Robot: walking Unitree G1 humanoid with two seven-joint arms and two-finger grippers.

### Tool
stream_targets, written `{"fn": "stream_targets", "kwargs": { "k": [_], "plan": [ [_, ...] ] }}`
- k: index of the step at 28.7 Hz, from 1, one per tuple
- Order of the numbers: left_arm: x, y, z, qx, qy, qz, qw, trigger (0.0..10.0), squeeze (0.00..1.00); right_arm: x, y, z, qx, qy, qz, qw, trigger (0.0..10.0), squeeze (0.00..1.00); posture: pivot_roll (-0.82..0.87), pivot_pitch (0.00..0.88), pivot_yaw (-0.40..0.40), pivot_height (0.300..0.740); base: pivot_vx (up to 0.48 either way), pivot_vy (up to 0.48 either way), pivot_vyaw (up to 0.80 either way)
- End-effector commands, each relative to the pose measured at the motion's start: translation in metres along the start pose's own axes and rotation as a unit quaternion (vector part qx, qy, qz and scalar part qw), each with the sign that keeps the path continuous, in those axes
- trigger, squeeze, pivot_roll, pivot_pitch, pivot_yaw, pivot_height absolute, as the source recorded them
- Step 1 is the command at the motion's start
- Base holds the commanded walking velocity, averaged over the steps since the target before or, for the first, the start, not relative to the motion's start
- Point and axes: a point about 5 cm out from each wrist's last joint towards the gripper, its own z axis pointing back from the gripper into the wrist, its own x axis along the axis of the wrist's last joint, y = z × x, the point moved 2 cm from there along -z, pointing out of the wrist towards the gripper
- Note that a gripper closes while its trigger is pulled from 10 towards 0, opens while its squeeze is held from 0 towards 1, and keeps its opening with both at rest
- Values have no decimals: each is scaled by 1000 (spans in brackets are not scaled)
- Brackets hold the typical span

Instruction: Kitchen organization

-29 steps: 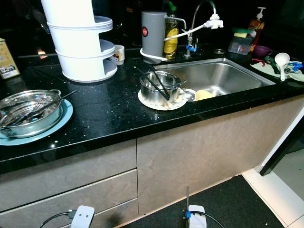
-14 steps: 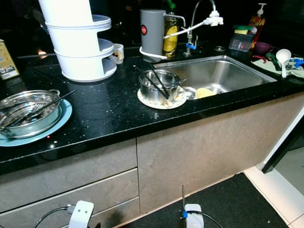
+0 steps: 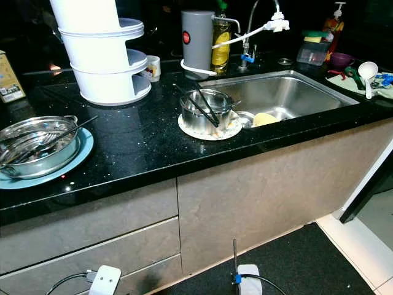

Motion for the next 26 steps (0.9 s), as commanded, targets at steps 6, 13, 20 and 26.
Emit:
{"fn": "stream_targets", "kwargs": {
  "k": [6,13,20,26],
  "plan": [
    [-2,-7,0,-8,3,5,1000,10000,0,-4,0,1,5,11,11,1000,10000,0,-44,89,-54,740,0,0,0],
    [1,-14,-1,-20,2,7,1000,10000,0,-3,-8,2,-10,12,5,1000,10000,0,-58,89,-38,740,0,0,0],
    [8,-16,-6,-25,-7,1,1000,10000,0,0,-14,2,-20,4,-5,1000,10000,0,-70,98,-26,740,0,0,0],
    [12,-14,-6,-26,-19,-4,999,10000,0,-3,-16,4,-24,3,-8,1000,10000,0,-75,117,-10,740,0,0,0]
  ]
}}
